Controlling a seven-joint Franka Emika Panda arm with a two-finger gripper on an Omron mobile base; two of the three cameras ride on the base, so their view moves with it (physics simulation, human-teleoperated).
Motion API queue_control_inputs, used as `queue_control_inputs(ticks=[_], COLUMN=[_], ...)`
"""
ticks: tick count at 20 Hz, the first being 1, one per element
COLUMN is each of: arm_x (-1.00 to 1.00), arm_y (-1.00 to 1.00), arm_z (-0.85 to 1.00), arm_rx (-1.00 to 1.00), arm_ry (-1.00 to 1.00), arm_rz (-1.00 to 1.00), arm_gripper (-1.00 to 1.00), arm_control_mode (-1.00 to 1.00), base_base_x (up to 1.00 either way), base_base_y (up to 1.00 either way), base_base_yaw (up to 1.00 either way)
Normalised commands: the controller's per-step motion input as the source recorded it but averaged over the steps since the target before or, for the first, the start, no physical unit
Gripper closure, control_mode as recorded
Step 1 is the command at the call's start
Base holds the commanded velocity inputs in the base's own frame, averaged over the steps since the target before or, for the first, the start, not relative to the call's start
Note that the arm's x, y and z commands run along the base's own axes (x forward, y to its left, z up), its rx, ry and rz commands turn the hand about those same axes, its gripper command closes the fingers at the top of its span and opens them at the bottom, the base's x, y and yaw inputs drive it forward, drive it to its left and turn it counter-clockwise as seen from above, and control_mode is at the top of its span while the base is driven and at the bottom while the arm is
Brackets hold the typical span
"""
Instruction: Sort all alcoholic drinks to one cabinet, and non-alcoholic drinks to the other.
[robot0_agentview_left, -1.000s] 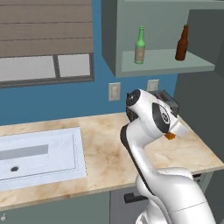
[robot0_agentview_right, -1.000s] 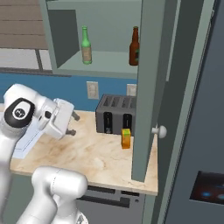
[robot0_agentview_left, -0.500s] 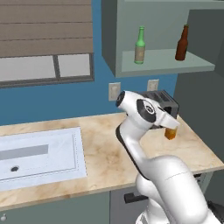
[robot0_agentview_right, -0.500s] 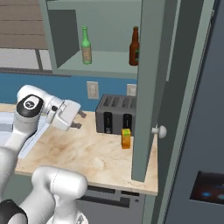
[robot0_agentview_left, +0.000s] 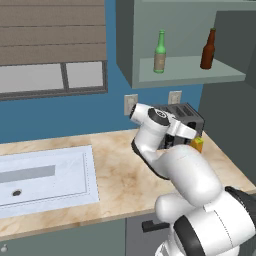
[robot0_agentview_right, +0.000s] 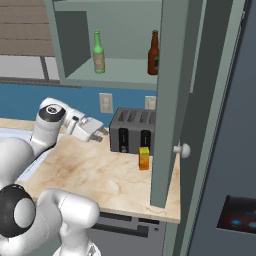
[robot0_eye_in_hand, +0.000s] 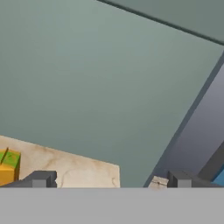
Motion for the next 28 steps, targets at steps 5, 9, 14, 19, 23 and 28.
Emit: queue_control_inputs(ticks=[5, 9, 14, 19, 23, 28], arm_x=[0.09, 0.08, 0.1, 0.12, 0.04, 0.0], arm_y=[-0.4, -0.32, -0.17, -0.05, -0.01, -0.11], arm_z=[-0.4, -0.4, -0.3, -0.18, -0.15, -0.19], arm_rx=[0.0, 0.02, 0.02, 0.0, 0.0, 0.0], arm_ry=[0.0, 0.0, 0.0, -0.02, -0.03, -0.04], arm_rz=[0.0, 0.0, 0.0, 0.0, 0.0, 0.0], arm_gripper=[-1.0, -1.0, -1.0, -1.0, -1.0, -1.0], arm_control_mode=[-1.0, -1.0, -1.0, -1.0, -1.0, -1.0], base_base_x=[0.0, 0.0, 0.0, 0.0, 0.0, 0.0], base_base_y=[0.0, 0.0, 0.0, 0.0, 0.0, 0.0], base_base_yaw=[0.0, 0.0, 0.0, 0.0, 0.0, 0.0])
